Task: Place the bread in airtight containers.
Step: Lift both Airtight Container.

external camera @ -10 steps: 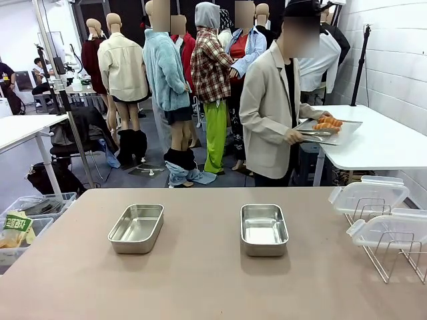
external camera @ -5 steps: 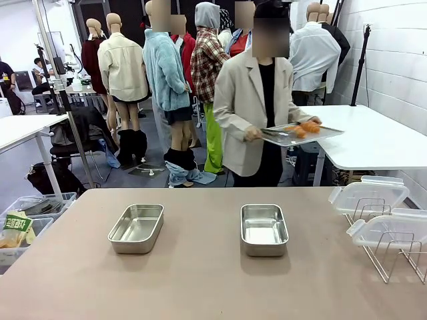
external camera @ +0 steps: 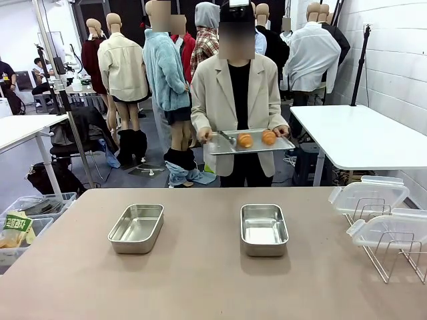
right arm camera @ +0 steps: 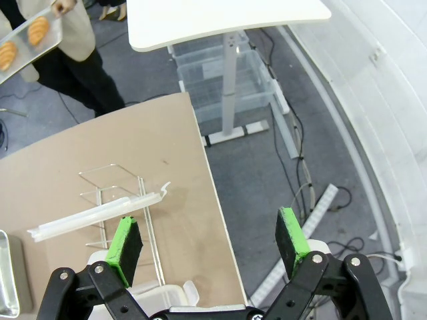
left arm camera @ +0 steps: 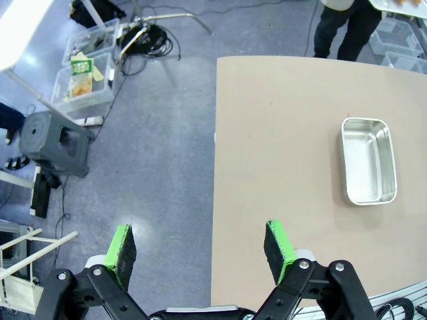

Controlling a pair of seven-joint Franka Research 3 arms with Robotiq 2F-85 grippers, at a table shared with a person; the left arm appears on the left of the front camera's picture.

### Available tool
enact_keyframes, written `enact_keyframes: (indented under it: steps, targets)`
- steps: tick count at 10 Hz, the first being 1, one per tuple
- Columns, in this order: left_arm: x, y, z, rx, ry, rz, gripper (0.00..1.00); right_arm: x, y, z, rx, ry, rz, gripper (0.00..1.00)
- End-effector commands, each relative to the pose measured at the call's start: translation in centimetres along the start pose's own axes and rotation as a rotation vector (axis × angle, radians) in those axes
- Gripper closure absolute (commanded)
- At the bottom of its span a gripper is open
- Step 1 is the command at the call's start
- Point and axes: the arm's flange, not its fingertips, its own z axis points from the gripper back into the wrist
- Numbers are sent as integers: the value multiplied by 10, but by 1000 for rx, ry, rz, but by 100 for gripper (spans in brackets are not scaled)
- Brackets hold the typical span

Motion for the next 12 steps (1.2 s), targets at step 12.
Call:
enact_keyframes:
  steps: [12]
  targets:
    - [0, 3, 1, 6, -2, -11, 0, 0, -1, 0, -2, 0, 2, 0]
